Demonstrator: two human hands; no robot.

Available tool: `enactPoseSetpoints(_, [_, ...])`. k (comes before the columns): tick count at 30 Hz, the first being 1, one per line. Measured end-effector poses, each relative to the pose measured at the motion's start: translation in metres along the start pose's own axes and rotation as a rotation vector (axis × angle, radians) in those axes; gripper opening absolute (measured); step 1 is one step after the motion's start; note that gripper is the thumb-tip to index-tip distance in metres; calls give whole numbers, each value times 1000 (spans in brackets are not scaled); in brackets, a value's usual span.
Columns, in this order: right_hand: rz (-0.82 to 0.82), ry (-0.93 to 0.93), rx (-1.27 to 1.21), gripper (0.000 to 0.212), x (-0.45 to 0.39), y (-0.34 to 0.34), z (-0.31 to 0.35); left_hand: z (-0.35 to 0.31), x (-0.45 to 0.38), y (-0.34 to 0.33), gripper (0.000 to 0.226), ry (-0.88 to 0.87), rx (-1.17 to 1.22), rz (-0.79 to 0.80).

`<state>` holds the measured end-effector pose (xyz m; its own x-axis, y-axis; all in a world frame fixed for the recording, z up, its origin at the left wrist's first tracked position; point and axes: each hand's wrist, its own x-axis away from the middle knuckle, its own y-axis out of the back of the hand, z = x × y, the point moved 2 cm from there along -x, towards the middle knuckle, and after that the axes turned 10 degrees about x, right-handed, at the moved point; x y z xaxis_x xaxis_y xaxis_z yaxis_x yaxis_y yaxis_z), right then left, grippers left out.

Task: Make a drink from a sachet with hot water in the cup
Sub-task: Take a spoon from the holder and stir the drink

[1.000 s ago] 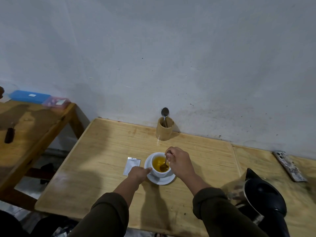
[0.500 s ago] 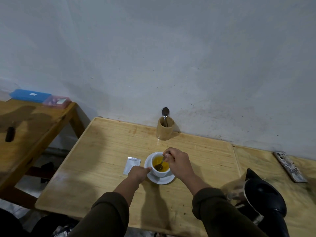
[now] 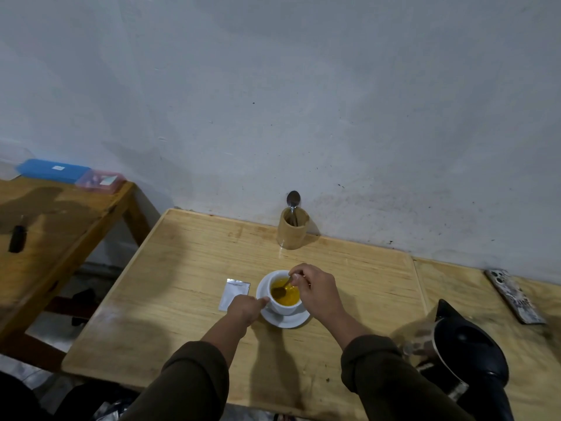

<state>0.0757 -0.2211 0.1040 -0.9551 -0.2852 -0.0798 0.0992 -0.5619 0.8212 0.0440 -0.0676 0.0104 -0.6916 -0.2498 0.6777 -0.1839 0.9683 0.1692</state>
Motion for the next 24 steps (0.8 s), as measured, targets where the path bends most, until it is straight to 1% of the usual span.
enactPoseSetpoints(2, [7, -8, -4, 13, -1, 2, 1, 1, -2, 0, 39, 1, 15, -11])
enactPoseSetpoints(4, [-3, -10, 61, 14, -3, 4, 0, 1, -2, 0, 48, -6, 24, -22])
enactPoseSetpoints(7, [-47, -4, 130, 18, -4, 5, -2, 1, -1, 1, 34, -4, 14, -2])
enactPoseSetpoints(10, [-60, -8, 111, 20, -2, 2, -2, 1, -3, 1, 37, 6, 8, -21])
enactPoseSetpoints(16, [-18, 32, -15, 14, 1, -1, 0, 0, -1, 2, 33, 19, 4, -8])
enactPoseSetpoints(17, [-8, 23, -19, 13, 1, 0, 0, 0, -1, 2, 39, 21, 9, -17])
enactPoseSetpoints(18, [-2, 10, -14, 12, 0, 0, 1, -1, -1, 2, 47, 19, 10, -28])
enactPoseSetpoints(20, [-6, -11, 19, 13, -3, 2, 1, -1, -1, 2, 54, 9, 4, -30])
enactPoseSetpoints(22, [-22, -21, 88, 15, -5, 2, 0, 0, -1, 2, 53, 4, 5, -12])
enactPoseSetpoints(24, [-53, -25, 127, 18, -6, 2, -2, -2, 1, 3, 46, 0, 6, -6])
